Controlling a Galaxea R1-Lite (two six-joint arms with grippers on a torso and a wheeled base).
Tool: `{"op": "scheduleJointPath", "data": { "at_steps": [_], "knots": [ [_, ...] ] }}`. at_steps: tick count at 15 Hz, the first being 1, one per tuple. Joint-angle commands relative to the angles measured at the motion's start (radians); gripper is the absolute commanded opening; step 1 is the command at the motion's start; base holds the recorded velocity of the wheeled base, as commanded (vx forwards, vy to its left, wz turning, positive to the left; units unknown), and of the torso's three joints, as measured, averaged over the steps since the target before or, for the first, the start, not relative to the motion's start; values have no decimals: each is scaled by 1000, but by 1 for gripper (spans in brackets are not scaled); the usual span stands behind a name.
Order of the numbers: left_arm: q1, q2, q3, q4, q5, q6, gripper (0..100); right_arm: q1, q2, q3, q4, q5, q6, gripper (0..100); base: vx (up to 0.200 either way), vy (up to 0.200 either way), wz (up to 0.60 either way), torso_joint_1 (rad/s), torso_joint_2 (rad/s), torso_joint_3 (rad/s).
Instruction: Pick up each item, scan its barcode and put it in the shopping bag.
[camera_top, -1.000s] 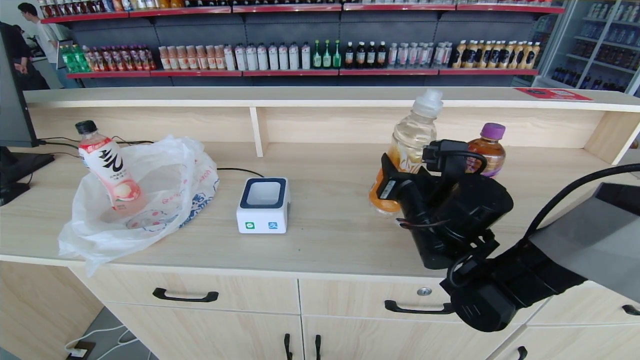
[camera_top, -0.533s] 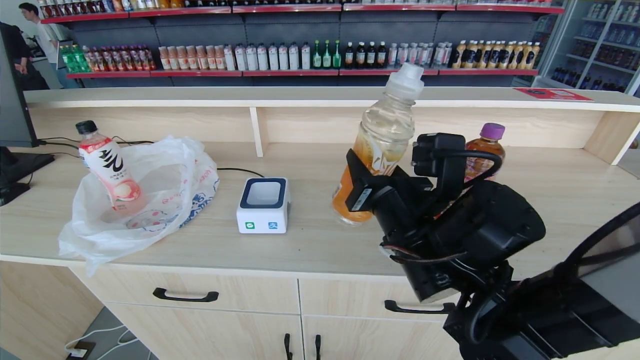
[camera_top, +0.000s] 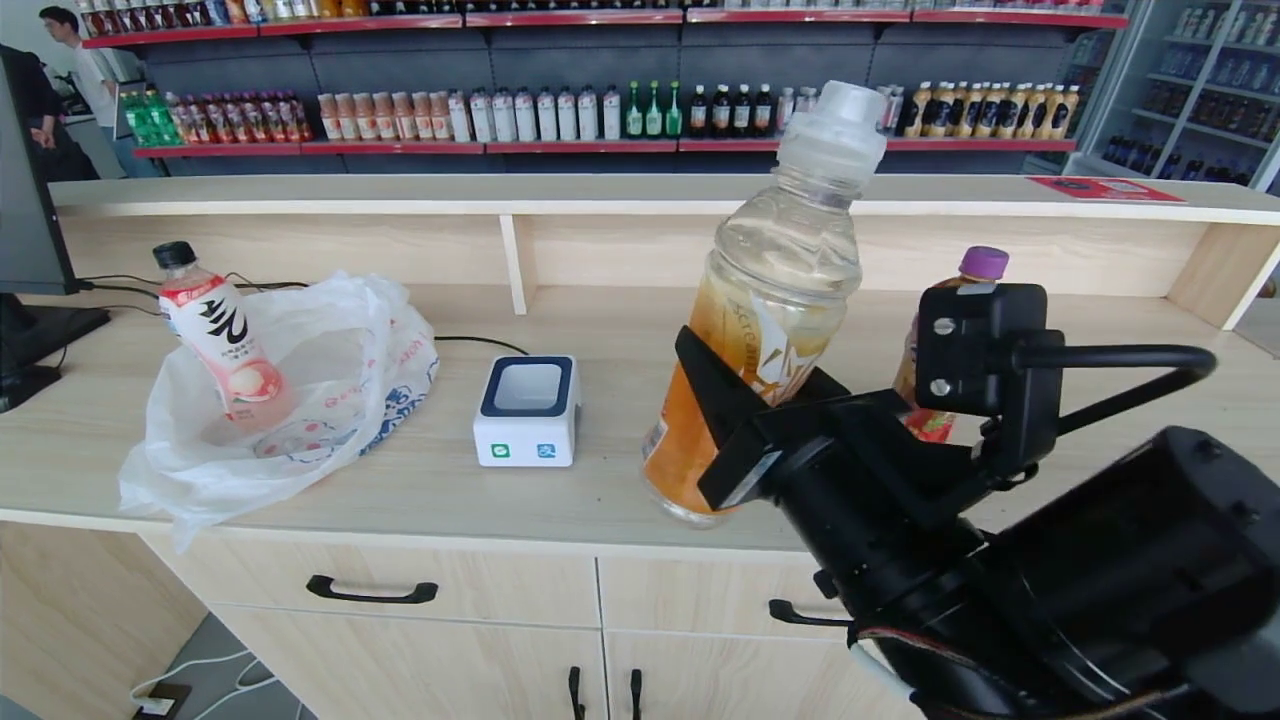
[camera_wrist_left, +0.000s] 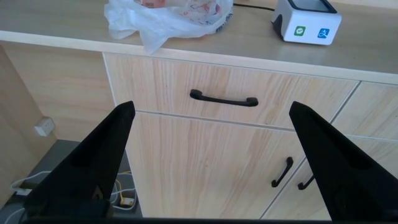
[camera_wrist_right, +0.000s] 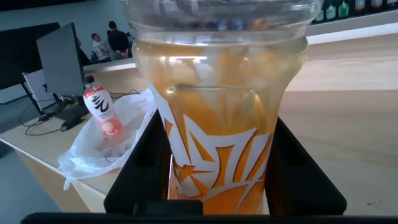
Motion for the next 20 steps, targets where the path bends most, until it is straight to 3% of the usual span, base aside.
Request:
{"op": "scheduleJointPath", "data": {
  "at_steps": [1,8,12,16,20],
  "knots": [
    [0,1,0,0,1,0,100,20,-109,48,-2,2,8,0,0,0,0,0,0,0],
    [0,0,0,-2,0,0,100,21,-238,84,-2,52,112,0,0,0,0,0,0,0],
    [0,1,0,-2,1,0,100,20,-308,247,-2,206,189,0,0,0,0,0,0,0],
    [0,1,0,0,1,0,100,20,-310,236,-2,220,241,0,0,0,0,0,0,0],
    [0,1,0,-2,0,0,100,20,-344,239,-2,382,337,0,0,0,0,0,0,0]
  ]
}}
